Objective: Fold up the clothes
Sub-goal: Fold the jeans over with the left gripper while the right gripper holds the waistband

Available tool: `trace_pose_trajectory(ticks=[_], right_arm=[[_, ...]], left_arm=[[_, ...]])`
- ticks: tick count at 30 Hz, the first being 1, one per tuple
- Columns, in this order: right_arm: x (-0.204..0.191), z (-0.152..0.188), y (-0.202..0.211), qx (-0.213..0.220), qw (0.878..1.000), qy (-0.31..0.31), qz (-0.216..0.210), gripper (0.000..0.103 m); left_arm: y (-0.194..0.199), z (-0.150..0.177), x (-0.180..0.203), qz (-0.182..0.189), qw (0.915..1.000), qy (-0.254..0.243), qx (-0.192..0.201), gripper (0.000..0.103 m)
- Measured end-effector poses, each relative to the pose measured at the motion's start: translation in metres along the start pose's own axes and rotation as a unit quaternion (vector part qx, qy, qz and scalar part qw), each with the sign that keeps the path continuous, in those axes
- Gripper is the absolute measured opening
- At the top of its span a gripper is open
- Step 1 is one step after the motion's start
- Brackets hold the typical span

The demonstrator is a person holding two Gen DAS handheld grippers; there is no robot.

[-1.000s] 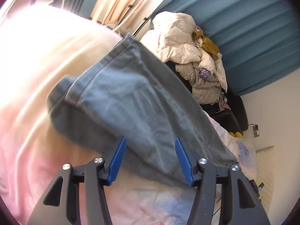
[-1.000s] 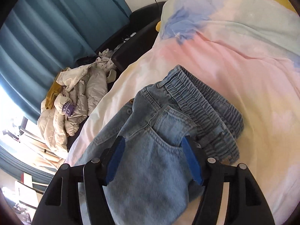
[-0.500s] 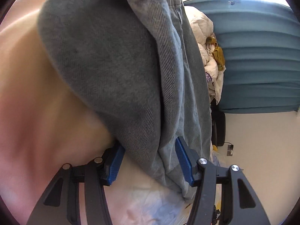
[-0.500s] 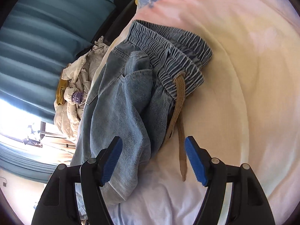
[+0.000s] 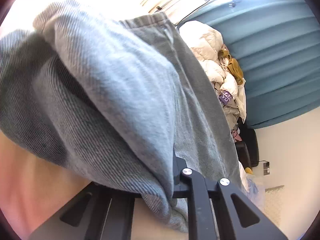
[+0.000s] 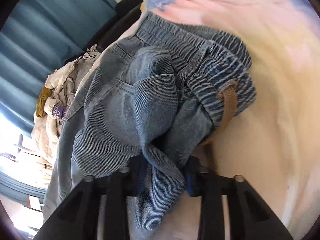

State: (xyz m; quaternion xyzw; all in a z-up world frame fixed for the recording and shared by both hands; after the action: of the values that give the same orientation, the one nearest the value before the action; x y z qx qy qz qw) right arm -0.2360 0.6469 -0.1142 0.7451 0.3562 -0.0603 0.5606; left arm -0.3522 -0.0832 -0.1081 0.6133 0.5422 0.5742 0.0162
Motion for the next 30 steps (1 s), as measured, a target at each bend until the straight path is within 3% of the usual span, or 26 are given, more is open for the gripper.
trace_pose_trajectory(ticks=[5,10,13,18,24,27,30], right_arm=[[-0.002,-0.023,0.055,0.024,0.999,0.013,-0.039,0.013],[0.014,-0.041,0.115,0.043,0.998,0.016,-0.045,0.013],[0.038,-0.05,0.147,0.049,0.998,0.011,-0.034,0.013],[0.114,-0.071,0.2,0.068,0.998,0.006,-0.014,0.013],[0.183,-0.079,0.218,0.083,0.997,0.007,0.009,0.013],[0.192,-0.07,0.209,0.082,0.995,0.045,0.027,0.014],[0.189,-0.06,0.198,0.08,0.992,0.081,0.058,0.017]], left_arm=[[0.034,0.012,0.027,0.013,0.9996,-0.022,0.016,0.009],[0.064,0.046,0.025,0.033,0.9991,-0.024,-0.01,0.009],[0.076,0.089,0.024,0.036,0.9983,-0.032,-0.032,0.009],[0.086,0.163,0.011,0.042,0.9947,-0.04,-0.085,0.009],[0.064,0.217,0.017,0.022,0.9893,-0.071,-0.126,0.01],[0.054,0.216,0.011,0.019,0.9892,-0.064,-0.13,0.01],[0.048,0.218,0.004,0.019,0.9863,-0.062,-0.151,0.017]])
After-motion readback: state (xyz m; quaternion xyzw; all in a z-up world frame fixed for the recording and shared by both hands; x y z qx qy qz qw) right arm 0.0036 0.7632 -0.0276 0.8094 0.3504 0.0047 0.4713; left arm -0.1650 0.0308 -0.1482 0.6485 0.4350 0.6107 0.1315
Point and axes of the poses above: each gripper's, at about its wrist camera, not at the fingertips, and y roughly against the way its jaws point, x to its right, z to its underside, the point moved 4 cm from there along -y, roughly the way its jaws point, and after that the axes turned 3 degrees about -y, right-handed, at the moved point
